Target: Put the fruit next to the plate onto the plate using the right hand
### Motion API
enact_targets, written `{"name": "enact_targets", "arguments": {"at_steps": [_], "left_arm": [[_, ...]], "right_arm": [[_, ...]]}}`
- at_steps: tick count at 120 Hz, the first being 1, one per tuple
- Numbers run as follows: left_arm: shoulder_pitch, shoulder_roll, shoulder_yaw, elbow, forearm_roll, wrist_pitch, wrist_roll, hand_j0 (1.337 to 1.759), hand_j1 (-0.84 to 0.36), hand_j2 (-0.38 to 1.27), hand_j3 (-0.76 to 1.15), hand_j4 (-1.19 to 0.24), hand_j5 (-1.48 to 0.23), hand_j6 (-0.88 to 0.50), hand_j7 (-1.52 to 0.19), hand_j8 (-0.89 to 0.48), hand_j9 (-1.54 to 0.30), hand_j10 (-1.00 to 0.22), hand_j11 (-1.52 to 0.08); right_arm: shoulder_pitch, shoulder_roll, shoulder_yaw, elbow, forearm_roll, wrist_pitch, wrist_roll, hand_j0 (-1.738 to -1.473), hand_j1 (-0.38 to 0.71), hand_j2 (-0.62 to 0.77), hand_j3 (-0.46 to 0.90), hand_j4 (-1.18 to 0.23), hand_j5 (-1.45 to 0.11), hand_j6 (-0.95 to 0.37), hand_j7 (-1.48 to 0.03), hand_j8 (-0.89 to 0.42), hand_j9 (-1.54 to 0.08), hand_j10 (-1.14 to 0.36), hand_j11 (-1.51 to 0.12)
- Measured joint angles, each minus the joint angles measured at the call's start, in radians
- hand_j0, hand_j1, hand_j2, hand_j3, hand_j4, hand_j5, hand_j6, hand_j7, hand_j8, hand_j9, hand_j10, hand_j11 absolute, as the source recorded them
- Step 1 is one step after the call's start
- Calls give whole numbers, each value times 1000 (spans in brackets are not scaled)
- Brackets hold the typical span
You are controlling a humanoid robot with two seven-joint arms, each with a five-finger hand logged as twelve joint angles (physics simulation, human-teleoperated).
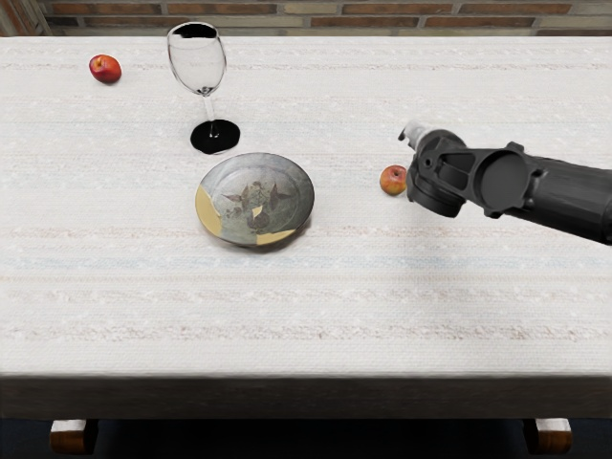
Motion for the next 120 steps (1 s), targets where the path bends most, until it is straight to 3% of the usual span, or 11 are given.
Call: {"name": "enact_targets", "arguments": {"at_steps": [120], "left_arm": [[-1,0,0,0,0,0,0,1658,349,0,0,0,0,0,0,0,0,0,0]], "right_arm": [[-28,70,-31,-40,-13,-34,0,-1658,-55,-48,0,-248,-320,-249,-320,-248,-320,-248,-320]]}}
